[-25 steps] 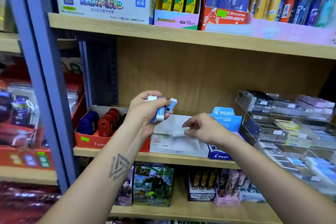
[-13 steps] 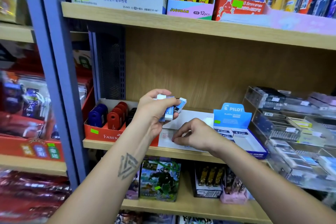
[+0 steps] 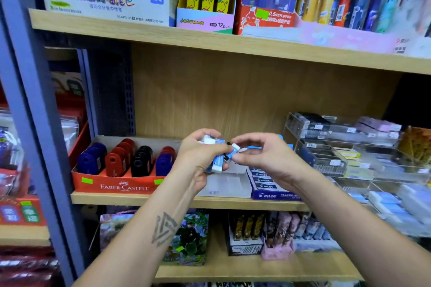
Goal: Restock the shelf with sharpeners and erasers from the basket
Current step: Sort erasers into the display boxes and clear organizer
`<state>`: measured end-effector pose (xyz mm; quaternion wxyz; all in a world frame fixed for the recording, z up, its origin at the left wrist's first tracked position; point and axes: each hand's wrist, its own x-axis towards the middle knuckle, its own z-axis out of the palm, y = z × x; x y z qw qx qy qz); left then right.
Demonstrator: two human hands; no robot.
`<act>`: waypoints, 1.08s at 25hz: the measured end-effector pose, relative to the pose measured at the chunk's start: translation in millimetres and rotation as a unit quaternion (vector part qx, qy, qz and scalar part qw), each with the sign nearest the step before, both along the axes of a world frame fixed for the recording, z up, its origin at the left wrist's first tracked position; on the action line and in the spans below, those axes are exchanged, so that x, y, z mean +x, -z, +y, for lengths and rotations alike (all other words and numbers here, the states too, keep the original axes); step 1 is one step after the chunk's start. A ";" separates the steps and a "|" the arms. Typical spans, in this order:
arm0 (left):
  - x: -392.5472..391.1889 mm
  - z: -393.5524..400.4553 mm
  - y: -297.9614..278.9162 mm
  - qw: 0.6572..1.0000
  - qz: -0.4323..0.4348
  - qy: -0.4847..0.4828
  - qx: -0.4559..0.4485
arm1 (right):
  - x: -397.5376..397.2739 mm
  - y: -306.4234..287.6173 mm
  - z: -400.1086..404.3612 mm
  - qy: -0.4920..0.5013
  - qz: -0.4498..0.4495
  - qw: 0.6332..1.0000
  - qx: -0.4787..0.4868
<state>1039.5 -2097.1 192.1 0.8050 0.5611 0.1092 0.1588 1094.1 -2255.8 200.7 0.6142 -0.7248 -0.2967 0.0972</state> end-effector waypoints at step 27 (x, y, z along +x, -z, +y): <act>49.3 -214.8 8.6 0.991 -0.053 0.092 0.087 | 24.1 -4.7 -252.7 0.210 -0.198 0.887 -0.360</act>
